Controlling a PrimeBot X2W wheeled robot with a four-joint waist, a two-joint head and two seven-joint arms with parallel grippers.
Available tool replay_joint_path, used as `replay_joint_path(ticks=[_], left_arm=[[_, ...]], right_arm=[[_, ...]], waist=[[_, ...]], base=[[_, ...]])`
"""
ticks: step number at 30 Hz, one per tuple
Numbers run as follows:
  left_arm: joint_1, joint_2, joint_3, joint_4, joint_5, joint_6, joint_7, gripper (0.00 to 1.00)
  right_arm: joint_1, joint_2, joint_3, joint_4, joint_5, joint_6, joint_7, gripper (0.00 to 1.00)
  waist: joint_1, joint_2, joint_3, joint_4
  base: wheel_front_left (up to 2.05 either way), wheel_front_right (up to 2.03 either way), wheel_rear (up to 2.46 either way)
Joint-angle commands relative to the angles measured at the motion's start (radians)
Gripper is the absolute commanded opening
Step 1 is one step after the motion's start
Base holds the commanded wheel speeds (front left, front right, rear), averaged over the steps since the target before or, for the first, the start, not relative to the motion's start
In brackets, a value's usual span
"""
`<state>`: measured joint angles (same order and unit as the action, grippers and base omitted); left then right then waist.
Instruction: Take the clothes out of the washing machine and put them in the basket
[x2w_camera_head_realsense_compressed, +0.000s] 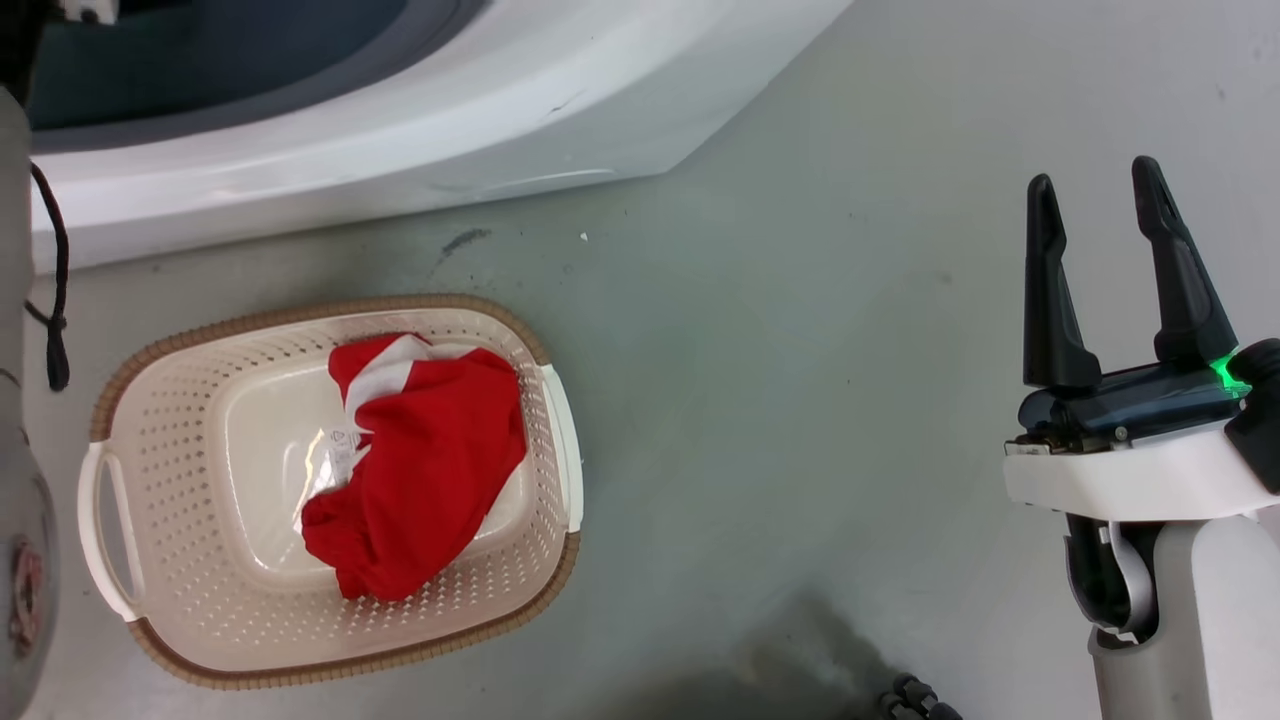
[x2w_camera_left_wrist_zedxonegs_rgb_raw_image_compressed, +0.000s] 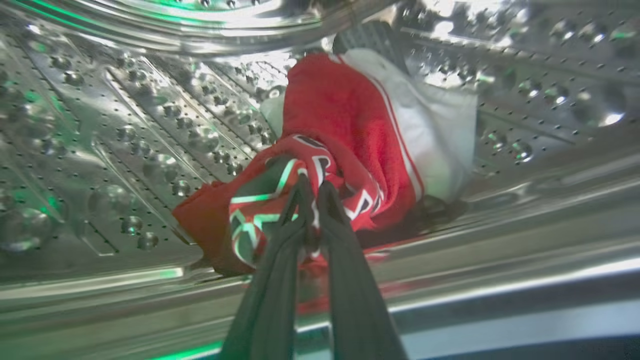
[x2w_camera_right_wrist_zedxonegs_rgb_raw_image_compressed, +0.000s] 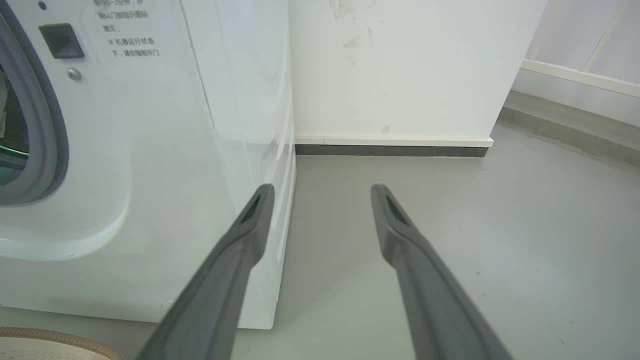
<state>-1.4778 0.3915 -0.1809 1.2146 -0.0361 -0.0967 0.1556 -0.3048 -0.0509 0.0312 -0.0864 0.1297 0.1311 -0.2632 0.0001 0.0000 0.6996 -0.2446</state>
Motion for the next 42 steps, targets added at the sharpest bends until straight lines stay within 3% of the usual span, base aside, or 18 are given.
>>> replay_joint_path(ticks=[1,11,19,28,42], left_arm=[[0.031,-0.003,0.000,-0.002,-0.006,-0.001,-0.026,0.00],[0.205,-0.051,-0.009,0.008,-0.050,-0.021,-0.264,0.00],[0.370,-0.098,-0.051,-0.006,-0.078,-0.031,-0.392,0.00],[0.551,-0.143,-0.087,-0.129,-0.122,-0.032,-0.421,0.00],[0.965,-0.123,-0.110,-0.552,-0.172,-0.021,-0.405,0.00]], right_arm=[[0.011,0.002,-0.002,0.004,-0.006,-0.001,-0.002,1.00],[0.072,0.002,0.006,0.028,-0.034,-0.001,-0.002,1.00],[0.129,0.001,0.020,0.044,-0.062,-0.001,-0.002,1.00],[0.212,0.001,0.015,0.065,-0.083,-0.001,-0.002,1.00],[0.321,0.001,0.035,0.081,-0.093,-0.001,-0.002,1.00]], waist=[[-0.0001,0.0000,-0.027,-0.001],[-0.0001,0.0000,-0.181,0.038],[-0.0001,0.0000,-0.308,0.078],[-0.0001,0.0000,-0.437,0.128],[-0.0001,0.0000,-0.609,0.171]], base=[[0.00,0.00,0.00],[0.00,0.00,0.00],[0.00,0.00,0.00],[0.00,0.00,0.00],[0.00,0.00,0.00]])
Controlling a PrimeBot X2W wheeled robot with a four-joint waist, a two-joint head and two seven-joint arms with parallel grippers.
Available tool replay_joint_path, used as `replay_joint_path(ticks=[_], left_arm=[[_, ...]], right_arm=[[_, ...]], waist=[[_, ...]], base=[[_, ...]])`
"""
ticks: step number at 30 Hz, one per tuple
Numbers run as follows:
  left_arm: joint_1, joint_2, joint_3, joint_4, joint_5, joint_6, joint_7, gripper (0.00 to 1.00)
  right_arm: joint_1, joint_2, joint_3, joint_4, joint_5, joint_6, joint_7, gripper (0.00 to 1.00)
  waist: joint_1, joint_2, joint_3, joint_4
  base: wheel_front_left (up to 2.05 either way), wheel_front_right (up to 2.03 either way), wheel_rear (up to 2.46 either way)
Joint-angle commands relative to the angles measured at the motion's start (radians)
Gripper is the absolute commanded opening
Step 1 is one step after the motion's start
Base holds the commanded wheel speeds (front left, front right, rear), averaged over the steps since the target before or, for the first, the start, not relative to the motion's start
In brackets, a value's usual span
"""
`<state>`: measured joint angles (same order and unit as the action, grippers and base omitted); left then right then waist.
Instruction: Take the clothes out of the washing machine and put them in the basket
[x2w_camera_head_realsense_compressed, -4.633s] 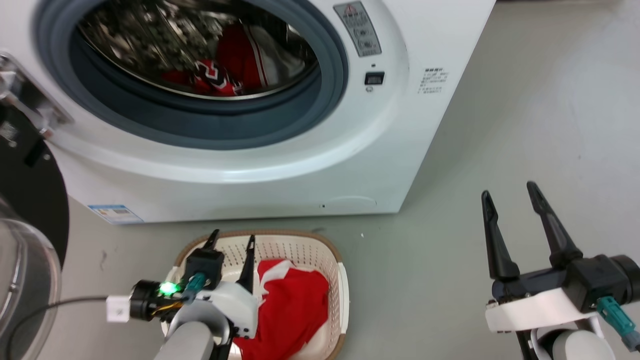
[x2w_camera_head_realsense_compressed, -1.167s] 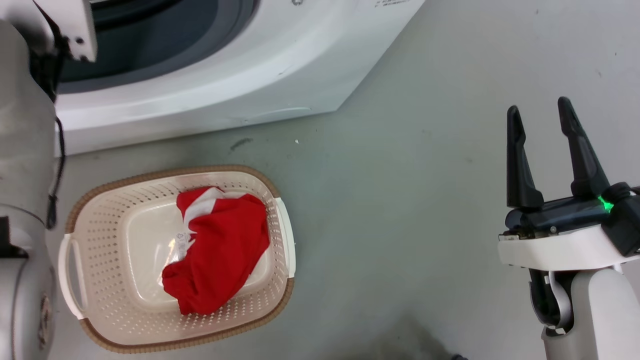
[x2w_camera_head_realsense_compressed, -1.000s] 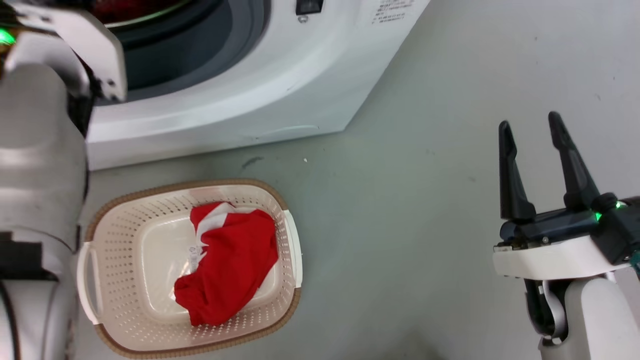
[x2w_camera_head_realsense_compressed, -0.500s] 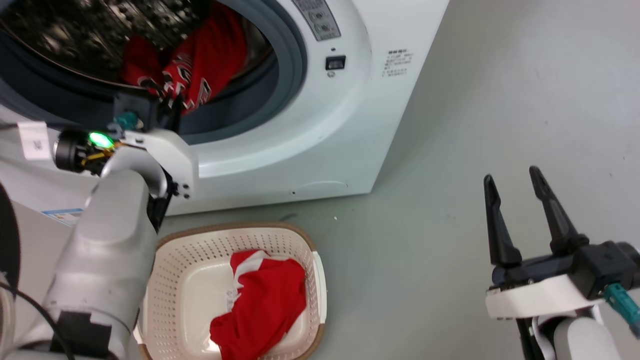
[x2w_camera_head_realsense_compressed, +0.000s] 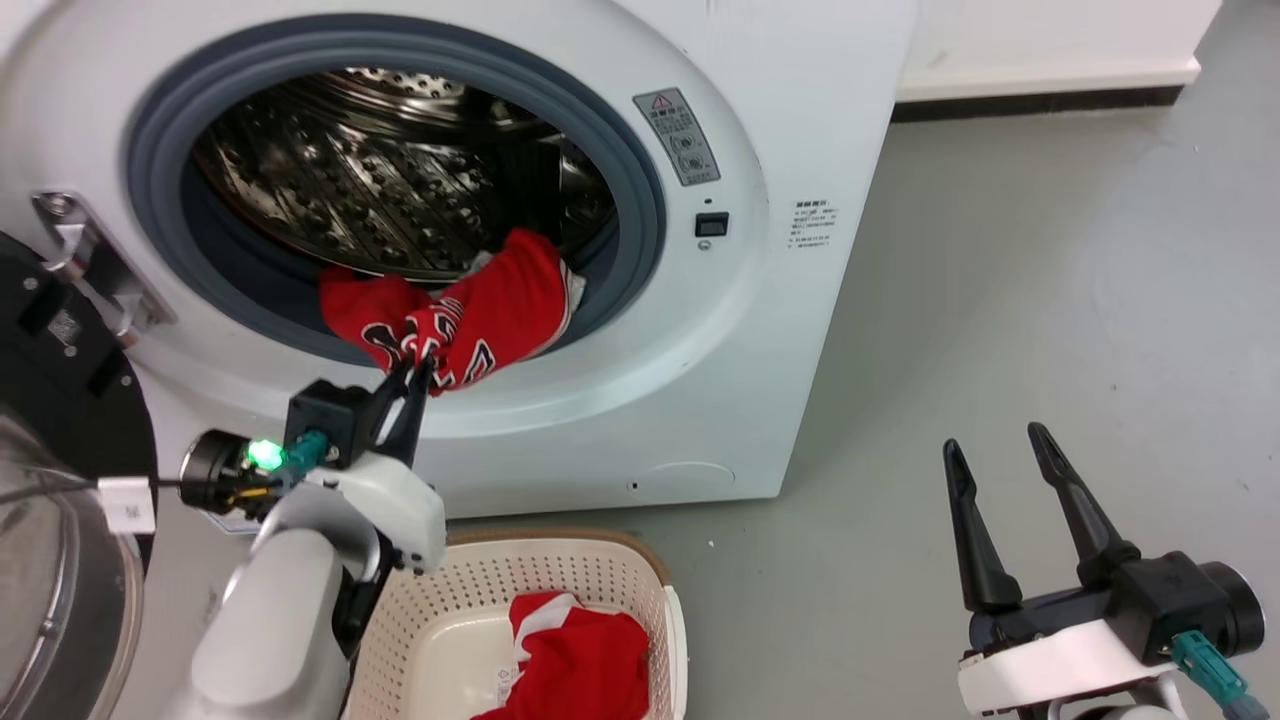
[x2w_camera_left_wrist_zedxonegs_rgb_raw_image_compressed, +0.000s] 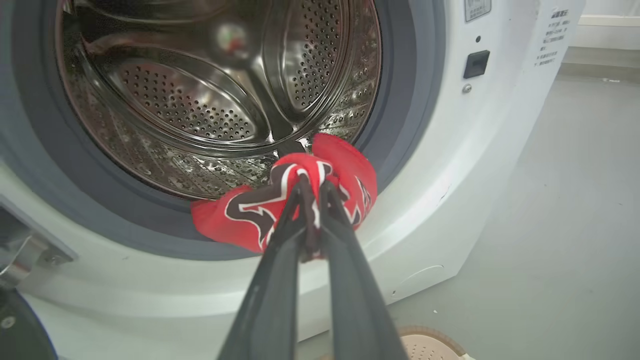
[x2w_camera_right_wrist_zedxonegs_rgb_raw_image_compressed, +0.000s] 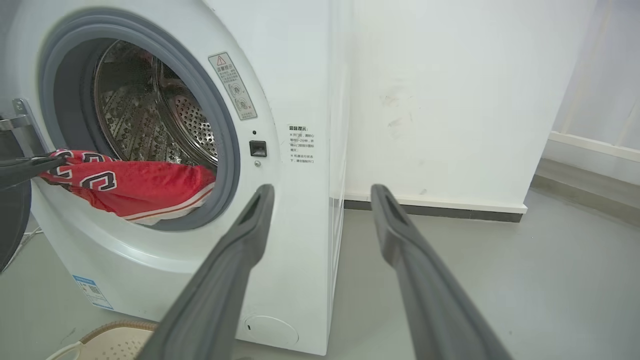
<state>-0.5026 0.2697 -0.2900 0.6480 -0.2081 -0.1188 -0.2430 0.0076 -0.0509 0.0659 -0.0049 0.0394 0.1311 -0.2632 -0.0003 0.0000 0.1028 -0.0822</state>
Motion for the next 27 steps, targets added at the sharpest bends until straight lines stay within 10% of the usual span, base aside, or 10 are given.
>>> replay_joint_path(ticks=[1,14,27], left_arm=[[0.017,0.001,-0.001,-0.021,-0.005,0.004,0.003,0.00],[0.355,0.035,-0.039,-0.409,-0.050,0.040,0.182,0.00],[0.355,-0.015,-0.097,-0.261,-0.079,0.020,0.148,0.00]], right_arm=[[0.017,0.001,0.000,0.000,-0.003,-0.001,-0.002,1.00],[0.049,0.001,0.001,-0.004,-0.007,-0.001,-0.002,1.00],[-0.038,0.002,-0.001,-0.020,-0.022,-0.001,-0.002,1.00]], waist=[[0.0003,0.0000,-0.020,0.011],[0.0003,0.0000,-0.050,0.046],[0.0003,0.0000,0.089,0.007]], base=[[0.00,0.00,0.00],[0.00,0.00,0.00],[0.00,0.00,0.00]])
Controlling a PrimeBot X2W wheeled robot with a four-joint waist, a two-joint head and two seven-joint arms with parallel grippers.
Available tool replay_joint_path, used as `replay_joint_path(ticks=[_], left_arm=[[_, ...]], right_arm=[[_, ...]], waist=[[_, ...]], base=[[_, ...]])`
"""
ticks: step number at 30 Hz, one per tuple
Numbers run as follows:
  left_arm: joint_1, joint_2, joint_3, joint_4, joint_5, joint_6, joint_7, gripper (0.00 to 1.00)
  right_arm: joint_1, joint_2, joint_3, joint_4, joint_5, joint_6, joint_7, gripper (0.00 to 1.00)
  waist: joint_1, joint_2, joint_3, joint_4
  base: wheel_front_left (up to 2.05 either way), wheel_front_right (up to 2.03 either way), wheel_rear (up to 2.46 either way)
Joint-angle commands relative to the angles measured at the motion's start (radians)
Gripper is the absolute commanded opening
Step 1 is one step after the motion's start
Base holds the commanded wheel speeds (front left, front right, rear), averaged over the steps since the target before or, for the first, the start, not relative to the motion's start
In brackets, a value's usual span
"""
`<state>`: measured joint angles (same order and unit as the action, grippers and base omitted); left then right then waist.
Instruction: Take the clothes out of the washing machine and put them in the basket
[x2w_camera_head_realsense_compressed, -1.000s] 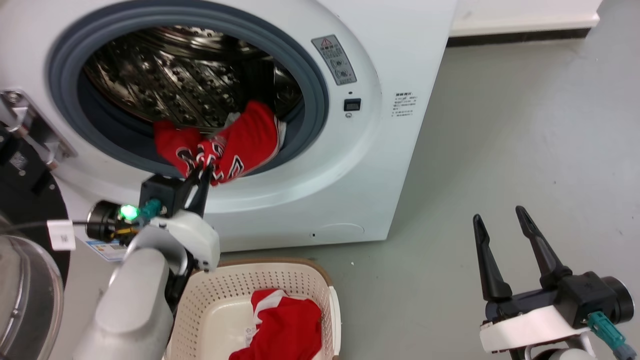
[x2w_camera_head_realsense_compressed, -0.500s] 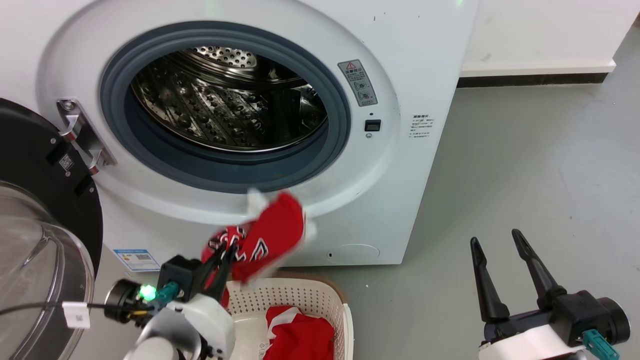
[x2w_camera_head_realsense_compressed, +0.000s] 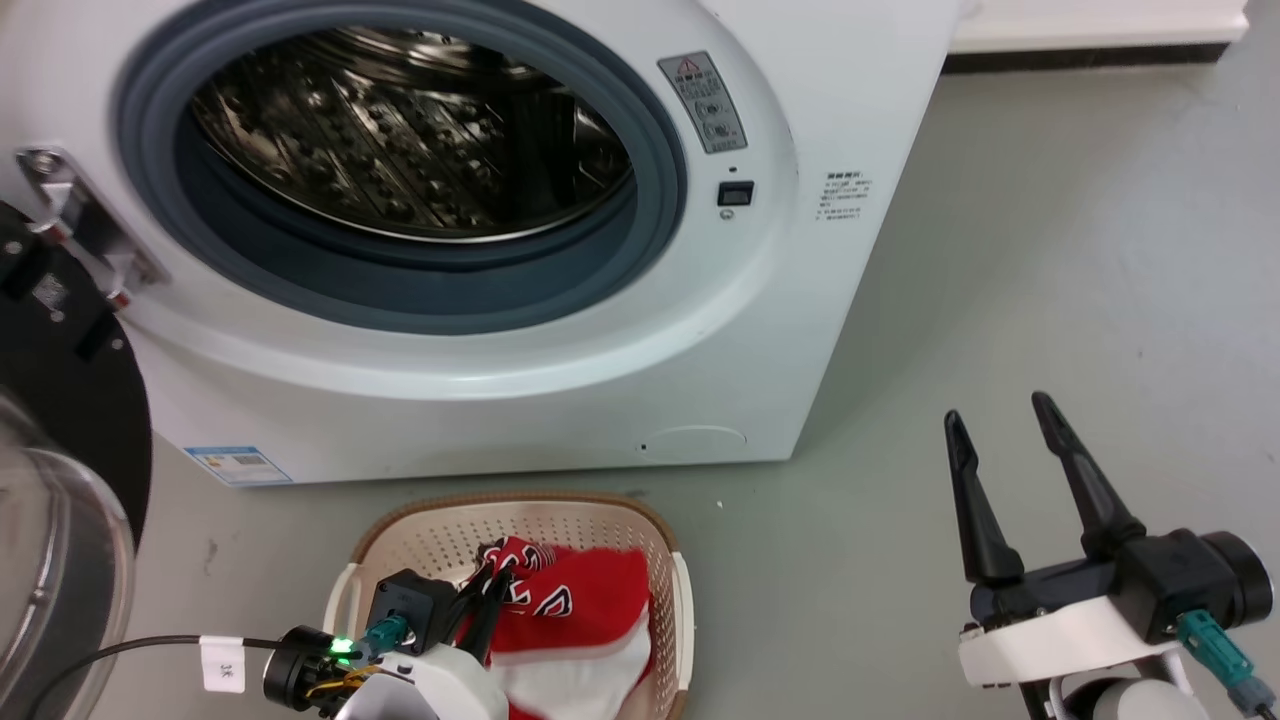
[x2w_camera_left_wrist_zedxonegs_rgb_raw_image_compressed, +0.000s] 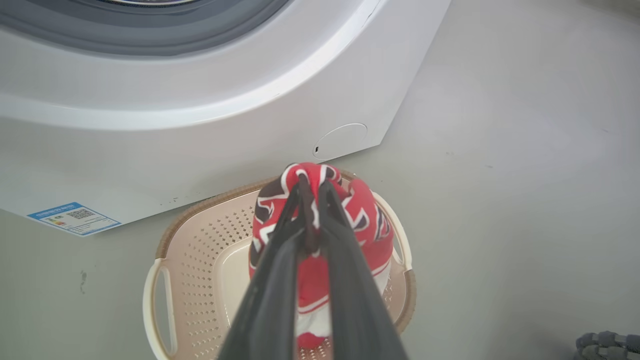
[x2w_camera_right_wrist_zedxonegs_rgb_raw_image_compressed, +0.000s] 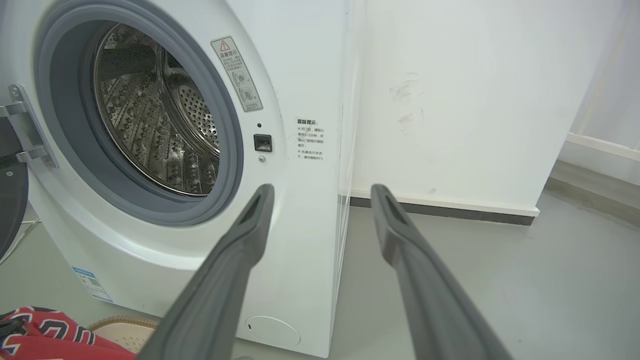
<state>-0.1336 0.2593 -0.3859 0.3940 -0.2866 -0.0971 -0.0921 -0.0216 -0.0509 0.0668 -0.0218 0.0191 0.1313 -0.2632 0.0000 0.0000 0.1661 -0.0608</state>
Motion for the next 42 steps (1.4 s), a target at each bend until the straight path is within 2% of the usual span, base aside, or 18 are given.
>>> replay_joint_path(ticks=[1,14,26,35,42], left_arm=[[-0.023,-0.004,-0.004,0.018,0.001,-0.004,-0.010,0.00],[-0.253,-0.037,-0.013,0.436,-0.020,-0.021,-0.091,0.00],[-0.515,-0.058,-0.039,0.774,-0.012,-0.025,-0.101,0.00],[-0.641,-0.063,-0.081,0.867,0.022,0.000,-0.066,0.00],[-0.670,-0.069,-0.088,0.885,0.013,0.010,-0.043,0.00]], right_arm=[[-0.018,0.001,-0.002,-0.005,-0.001,-0.001,-0.002,1.00],[-0.137,0.002,-0.013,-0.035,0.013,-0.001,-0.002,1.00],[-0.256,0.002,-0.033,-0.070,0.029,-0.001,-0.002,1.00],[-0.305,0.001,-0.051,-0.095,0.040,-0.001,-0.002,1.00],[-0.314,0.001,-0.059,-0.091,0.041,-0.001,-0.002,1.00]], waist=[[0.0000,0.0000,0.043,-0.021],[0.0000,0.0000,0.281,-0.077],[0.0000,0.0000,0.504,-0.087],[0.0000,0.0000,0.629,-0.084],[0.0000,0.0000,0.656,-0.085]], base=[[0.00,0.00,0.00],[0.00,0.00,0.00],[0.00,0.00,0.00],[0.00,0.00,0.00],[0.00,0.00,0.00]])
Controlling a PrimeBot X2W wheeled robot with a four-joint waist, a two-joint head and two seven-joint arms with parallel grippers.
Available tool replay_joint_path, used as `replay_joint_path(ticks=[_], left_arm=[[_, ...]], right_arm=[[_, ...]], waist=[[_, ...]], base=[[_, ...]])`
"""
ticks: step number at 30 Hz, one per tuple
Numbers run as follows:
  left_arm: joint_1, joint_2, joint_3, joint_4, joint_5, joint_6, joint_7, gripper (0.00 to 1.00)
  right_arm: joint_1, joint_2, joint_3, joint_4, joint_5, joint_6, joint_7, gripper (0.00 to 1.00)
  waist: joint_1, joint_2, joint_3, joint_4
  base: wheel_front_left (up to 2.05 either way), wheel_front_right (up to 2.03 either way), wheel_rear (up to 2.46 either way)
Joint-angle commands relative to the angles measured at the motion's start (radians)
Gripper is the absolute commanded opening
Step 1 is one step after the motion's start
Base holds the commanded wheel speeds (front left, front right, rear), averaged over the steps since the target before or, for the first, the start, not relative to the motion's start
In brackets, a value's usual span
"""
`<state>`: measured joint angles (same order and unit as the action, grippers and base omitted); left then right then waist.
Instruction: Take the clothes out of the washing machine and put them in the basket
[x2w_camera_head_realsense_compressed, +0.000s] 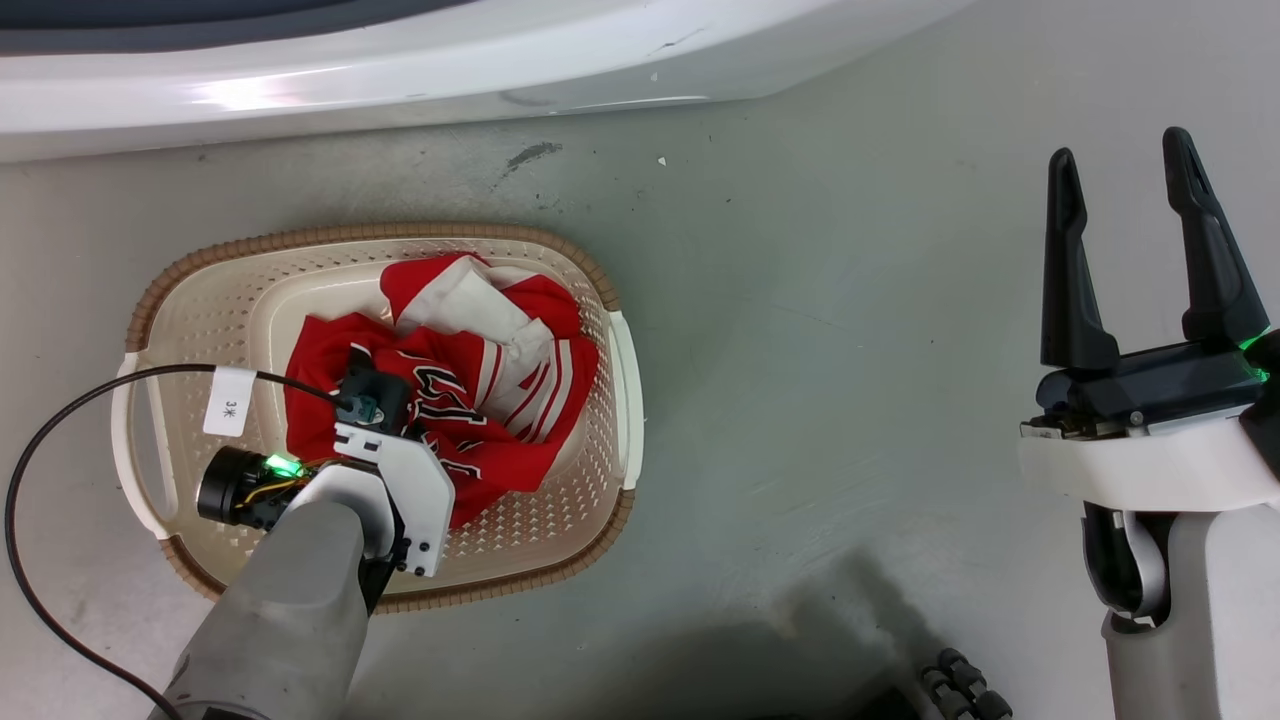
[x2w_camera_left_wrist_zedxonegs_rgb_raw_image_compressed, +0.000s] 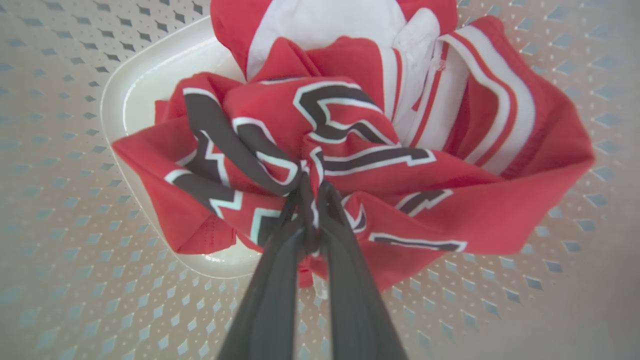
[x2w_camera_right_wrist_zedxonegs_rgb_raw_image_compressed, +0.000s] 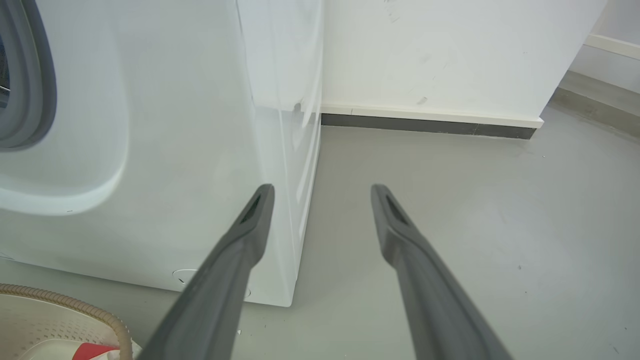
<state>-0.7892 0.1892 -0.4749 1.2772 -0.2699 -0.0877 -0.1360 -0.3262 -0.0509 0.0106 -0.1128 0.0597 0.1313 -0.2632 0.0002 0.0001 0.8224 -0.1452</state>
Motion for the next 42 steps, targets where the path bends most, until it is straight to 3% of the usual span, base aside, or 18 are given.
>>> replay_joint_path(ticks=[1,2,3,4,11,20,31,42], left_arm=[[-0.015,0.000,-0.001,0.003,-0.006,0.002,0.002,0.00],[-0.014,0.000,-0.001,0.004,-0.007,0.003,0.002,0.00],[-0.011,-0.002,-0.003,0.005,-0.006,0.004,0.003,0.43],[-0.007,-0.003,-0.005,0.005,-0.005,0.008,-0.006,1.00],[0.028,-0.020,0.022,0.009,-0.048,0.018,-0.049,1.00],[0.119,-0.043,0.065,-0.018,-0.100,0.031,-0.126,1.00],[0.358,-0.028,0.192,-0.377,-0.060,0.102,-0.129,1.00],[0.584,-0.072,0.358,-0.699,0.056,0.137,-0.130,1.00]], right_arm=[[-0.011,0.001,-0.003,0.002,0.001,-0.001,-0.002,1.00],[-0.013,0.002,-0.002,0.004,0.001,-0.001,-0.002,1.00],[-0.014,0.001,-0.002,0.005,0.001,-0.001,-0.002,1.00],[-0.015,0.001,-0.002,0.006,0.001,-0.001,-0.002,1.00],[0.000,0.001,0.007,0.024,-0.002,-0.001,-0.002,1.00],[0.077,0.001,0.020,0.061,-0.019,-0.001,-0.002,1.00],[0.183,0.001,0.018,0.096,-0.030,-0.001,-0.002,1.00],[0.286,0.001,0.017,0.115,-0.032,-0.001,-0.002,1.00]], waist=[[-0.0002,-0.0001,-0.001,-0.001],[-0.0002,-0.0001,-0.004,-0.001],[-0.0002,-0.0001,-0.009,-0.001],[-0.0002,-0.0001,-0.014,0.000],[-0.0002,-0.0001,-0.076,0.008],[-0.0002,-0.0001,-0.241,0.035],[-0.0002,-0.0001,-0.447,0.071],[-0.0002,-0.0001,-0.625,0.093]], base=[[0.00,0.00,0.00],[0.00,0.00,0.00],[0.00,0.00,0.00],[0.00,0.00,0.00],[0.00,0.00,0.00],[0.00,0.00,0.00],[0.00,0.00,0.00],[0.00,0.00,0.00]])
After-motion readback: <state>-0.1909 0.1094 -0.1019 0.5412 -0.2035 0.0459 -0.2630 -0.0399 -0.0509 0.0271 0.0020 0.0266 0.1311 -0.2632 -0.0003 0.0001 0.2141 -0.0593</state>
